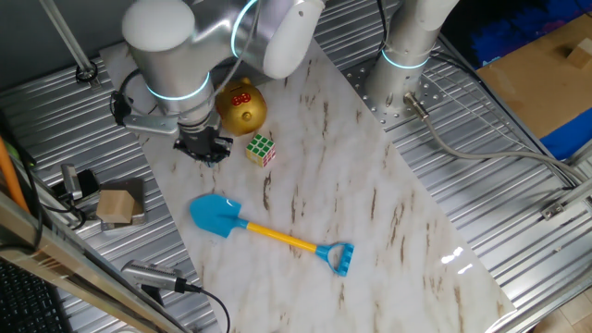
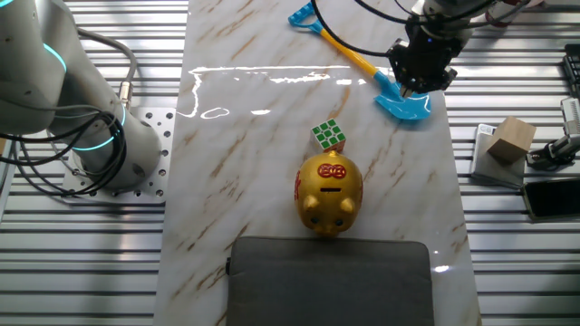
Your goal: Use a shovel to scoop up an object
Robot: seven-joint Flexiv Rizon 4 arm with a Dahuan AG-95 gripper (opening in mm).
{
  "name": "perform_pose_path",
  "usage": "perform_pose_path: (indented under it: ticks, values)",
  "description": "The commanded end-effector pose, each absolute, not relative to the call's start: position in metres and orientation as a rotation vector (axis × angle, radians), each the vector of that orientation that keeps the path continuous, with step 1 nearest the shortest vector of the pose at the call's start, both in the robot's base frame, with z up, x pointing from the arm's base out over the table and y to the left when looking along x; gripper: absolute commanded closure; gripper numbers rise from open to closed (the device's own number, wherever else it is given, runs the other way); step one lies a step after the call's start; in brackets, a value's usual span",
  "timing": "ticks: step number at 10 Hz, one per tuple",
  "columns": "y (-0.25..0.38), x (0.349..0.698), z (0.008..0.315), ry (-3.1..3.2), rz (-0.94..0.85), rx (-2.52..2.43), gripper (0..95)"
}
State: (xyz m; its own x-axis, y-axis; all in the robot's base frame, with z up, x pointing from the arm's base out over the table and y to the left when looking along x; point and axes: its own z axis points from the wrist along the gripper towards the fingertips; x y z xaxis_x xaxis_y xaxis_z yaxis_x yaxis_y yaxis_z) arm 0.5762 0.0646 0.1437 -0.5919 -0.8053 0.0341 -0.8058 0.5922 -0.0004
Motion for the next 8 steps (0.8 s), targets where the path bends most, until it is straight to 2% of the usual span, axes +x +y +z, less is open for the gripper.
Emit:
perform_pose_path:
  ticks: [1, 8]
  values:
    - [0.0656, 0.5770, 0.1438, -2.684, 0.016, 1.550, 95.0]
    - [0.0656, 0.5770, 0.1438, -2.578, 0.011, 1.777, 95.0]
